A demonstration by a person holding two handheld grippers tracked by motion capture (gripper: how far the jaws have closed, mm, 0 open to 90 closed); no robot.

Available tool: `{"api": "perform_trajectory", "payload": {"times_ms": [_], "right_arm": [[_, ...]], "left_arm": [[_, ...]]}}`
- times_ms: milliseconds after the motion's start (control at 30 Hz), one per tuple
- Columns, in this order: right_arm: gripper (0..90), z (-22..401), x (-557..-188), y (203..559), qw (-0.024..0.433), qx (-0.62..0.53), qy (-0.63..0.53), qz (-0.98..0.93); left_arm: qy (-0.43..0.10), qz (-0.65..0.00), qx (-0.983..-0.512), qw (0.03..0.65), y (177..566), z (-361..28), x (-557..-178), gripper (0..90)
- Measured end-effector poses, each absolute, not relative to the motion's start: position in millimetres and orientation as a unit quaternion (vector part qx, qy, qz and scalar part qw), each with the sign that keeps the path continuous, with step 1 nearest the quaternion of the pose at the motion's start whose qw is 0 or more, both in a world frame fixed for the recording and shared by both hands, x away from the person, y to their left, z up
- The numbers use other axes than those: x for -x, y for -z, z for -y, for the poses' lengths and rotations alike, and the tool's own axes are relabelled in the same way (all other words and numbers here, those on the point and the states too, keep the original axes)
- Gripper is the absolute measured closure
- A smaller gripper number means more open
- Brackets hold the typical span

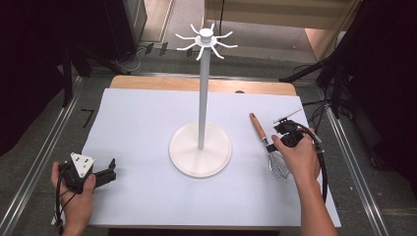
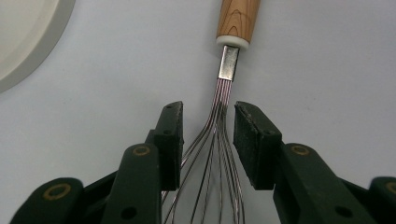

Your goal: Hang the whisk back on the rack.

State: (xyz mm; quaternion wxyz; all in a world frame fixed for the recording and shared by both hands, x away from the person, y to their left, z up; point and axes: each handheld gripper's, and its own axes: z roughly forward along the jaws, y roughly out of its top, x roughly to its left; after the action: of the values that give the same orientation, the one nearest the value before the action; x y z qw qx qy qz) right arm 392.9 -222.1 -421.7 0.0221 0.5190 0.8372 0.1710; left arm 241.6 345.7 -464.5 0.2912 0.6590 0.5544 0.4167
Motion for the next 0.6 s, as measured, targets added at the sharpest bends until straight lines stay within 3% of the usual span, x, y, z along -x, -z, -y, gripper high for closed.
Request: {"api": "perform_trajectory", "payload": {"times_ms": [600], "right_arm": [[68.8, 215.3, -401.9, 429.5, 0.01, -0.525, -0.15, -0.838]], "left_arm": [[-0.416, -0.553, -0.661, 0.292, 464.6, -345.6, -241.9, 0.2]]}}
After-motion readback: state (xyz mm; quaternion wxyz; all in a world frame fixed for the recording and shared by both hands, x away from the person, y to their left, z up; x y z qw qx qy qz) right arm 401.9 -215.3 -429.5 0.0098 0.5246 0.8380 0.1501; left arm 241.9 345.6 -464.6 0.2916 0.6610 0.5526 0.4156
